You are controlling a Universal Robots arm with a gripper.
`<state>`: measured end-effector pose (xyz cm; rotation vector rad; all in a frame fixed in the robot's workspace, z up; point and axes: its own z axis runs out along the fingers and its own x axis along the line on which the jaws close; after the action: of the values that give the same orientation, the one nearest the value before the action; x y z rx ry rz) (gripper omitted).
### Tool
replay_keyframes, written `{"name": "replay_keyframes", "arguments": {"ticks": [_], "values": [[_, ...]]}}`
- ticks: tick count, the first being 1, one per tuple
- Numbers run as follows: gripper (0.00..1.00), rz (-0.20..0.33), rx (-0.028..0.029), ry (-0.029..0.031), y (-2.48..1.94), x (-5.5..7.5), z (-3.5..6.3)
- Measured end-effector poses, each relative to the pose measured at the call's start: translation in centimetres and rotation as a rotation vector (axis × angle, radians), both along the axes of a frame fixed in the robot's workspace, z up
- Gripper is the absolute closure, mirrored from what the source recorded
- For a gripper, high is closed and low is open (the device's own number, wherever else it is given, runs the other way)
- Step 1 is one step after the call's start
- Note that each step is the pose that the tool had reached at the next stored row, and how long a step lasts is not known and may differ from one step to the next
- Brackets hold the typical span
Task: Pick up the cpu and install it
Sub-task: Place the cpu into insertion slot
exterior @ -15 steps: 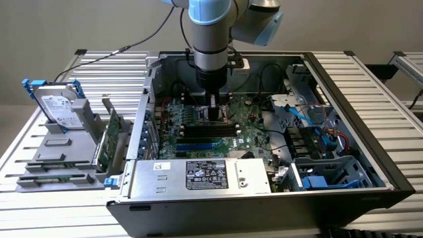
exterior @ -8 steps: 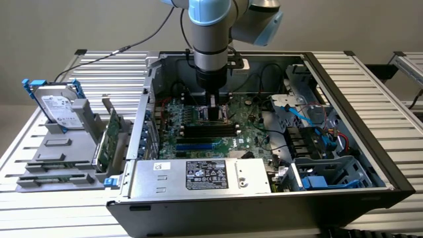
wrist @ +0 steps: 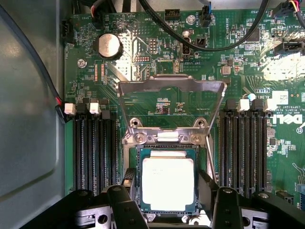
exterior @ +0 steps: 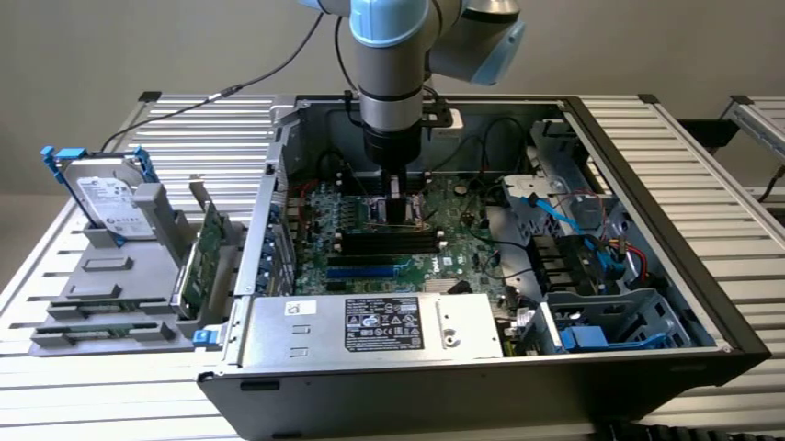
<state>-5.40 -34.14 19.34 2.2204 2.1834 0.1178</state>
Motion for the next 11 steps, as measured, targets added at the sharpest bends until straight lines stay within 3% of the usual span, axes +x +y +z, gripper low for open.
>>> {"name": "replay_keyframes", "arguments": {"ticks": [11], "values": [[0.38, 0.000, -0.0103, 0.0000, 0.00, 0.00, 0.35]]}}
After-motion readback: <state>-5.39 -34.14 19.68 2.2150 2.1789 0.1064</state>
